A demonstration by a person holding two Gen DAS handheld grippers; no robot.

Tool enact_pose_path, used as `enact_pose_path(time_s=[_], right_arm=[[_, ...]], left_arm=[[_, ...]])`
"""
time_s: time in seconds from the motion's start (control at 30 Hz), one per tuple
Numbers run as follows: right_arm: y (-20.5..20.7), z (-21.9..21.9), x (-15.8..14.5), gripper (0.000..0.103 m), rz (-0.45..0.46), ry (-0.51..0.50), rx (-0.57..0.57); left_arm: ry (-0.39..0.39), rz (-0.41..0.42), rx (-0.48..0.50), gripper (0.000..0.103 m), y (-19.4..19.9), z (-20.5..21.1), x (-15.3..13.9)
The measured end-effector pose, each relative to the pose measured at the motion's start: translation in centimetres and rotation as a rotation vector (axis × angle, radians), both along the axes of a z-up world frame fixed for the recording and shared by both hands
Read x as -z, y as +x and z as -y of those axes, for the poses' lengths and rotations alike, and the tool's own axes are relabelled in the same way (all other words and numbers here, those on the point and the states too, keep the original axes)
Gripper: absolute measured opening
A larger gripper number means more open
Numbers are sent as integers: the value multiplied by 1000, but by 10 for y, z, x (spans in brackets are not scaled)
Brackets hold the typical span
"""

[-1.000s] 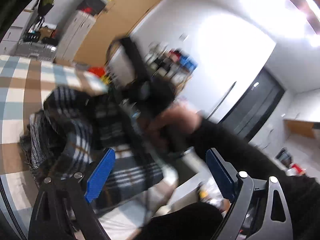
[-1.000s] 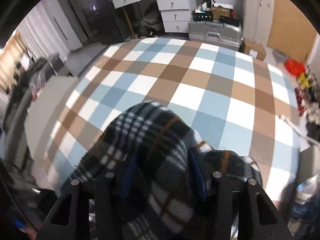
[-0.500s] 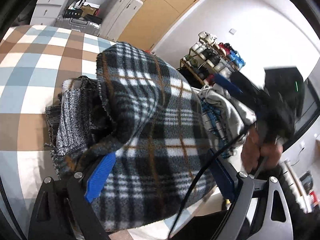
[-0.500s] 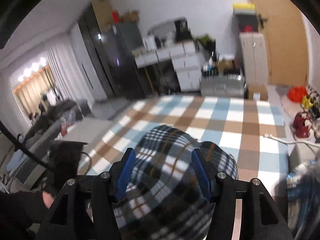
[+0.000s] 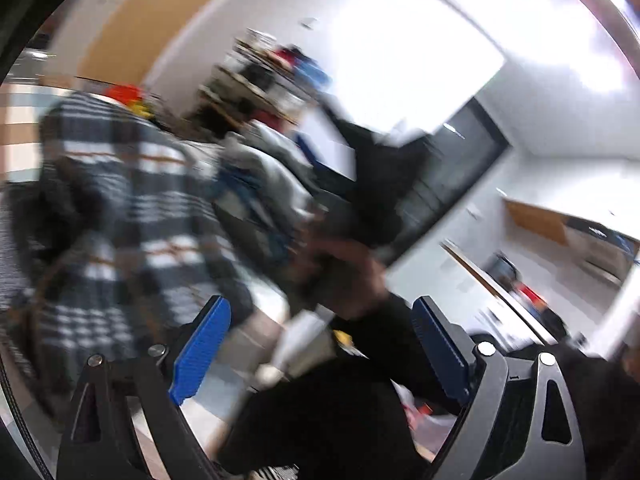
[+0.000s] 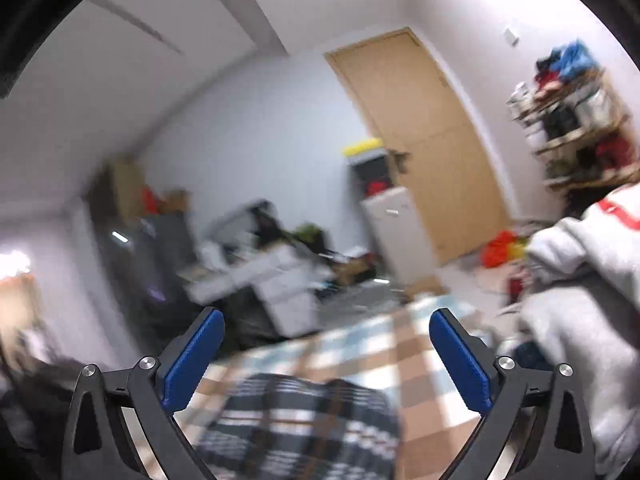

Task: Fold large clothes
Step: 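Grasp the plaid bundle with the right gripper while the left gripper grasps its knit side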

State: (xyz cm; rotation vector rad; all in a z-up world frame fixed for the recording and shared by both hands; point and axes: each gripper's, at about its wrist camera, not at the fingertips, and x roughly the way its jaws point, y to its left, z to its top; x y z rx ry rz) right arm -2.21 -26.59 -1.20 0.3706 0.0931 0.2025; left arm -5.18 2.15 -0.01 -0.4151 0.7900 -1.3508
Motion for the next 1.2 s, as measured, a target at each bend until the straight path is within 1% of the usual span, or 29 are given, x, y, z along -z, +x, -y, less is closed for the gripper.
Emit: enact_pose_path(time_s=[0.03,0.07,0.1,0.13,0.17,0.2,0.23,0.27,0.3,0.37,0.4,0.43,0.47,0.5,0.53,0.57,0.63,0.7,0.73,0.77,0.83,0.87,0.93,0.97,1.03,1.07,1.1,1.17,1.2], right_arm=[[9,-6,1,103,-26,-30,24],[17,-9,4,103,-41,-20,19],[21,-8,8,103,-36,24,-16],[23,-5,12,103,-17,98,-79],[23,-1,16,103,-4,157,-115],[20,4,19,103,15,203,-152],[18,9,21,103,32,237,-191],[12,15,22,103,57,285,-254],[9,18,24,103,73,309,-292],[1,29,22,103,99,386,-439],[-3,33,23,103,111,423,-471],[-8,40,27,103,142,495,-506],[-12,45,30,103,155,536,-522],[-18,52,35,103,159,573,-542],[-18,54,38,103,158,585,-557],[-18,55,41,103,153,586,-580],[-17,52,46,103,103,533,-573],[-13,43,47,103,36,425,-487],[-3,36,50,103,-36,345,-427],[6,31,53,103,-89,314,-412],[29,22,69,103,-244,293,-402],[40,19,76,103,-305,301,-411],[60,9,89,103,-416,316,-469],[68,2,94,103,-469,295,-474],[73,-11,103,103,-523,276,-502],[75,-18,106,103,-549,251,-509],[75,-22,105,103,-548,208,-486],[75,-31,100,103,-538,144,-485],[76,-33,100,103,-534,136,-483]], left_arm=[[-8,13,-8,90,-2,-3,-3],[-19,27,-32,90,0,-8,-4],[-20,35,-72,90,2,-13,-6],[-20,30,-132,90,6,-19,-7],[-32,18,-160,90,14,-18,-5],[-26,13,-182,90,16,-19,-5],[-10,25,-211,90,20,-18,-9],[-11,41,-237,90,26,-15,-14],[-6,51,-264,90,28,-14,-16],[28,41,-295,90,43,-3,-21],[54,30,-312,90,52,2,-19],[97,12,-344,90,65,9,-16],[121,-8,-359,90,73,12,-9],[153,-44,-379,90,84,15,-1],[202,-89,-417,90,97,17,10],[238,-117,-451,90,100,14,20],[292,-155,-514,90,106,6,36],[266,-168,-530,90,103,-3,47],[251,-160,-534,89,100,-7,50],[246,-147,-541,89,96,-10,52],[268,-126,-556,89,88,-12,50],[277,-124,-570,89,87,-12,48],[285,-145,-582,89,85,-12,46],[278,-155,-588,89,83,-17,42],[245,-183,-580,89,90,-22,30],[216,-177,-580,89,95,-24,21],[210,-154,-588,89,98,-28,9],[236,-97,-618,90,108,-32,-7],[253,-89,-627,90,117,-32,-11]])
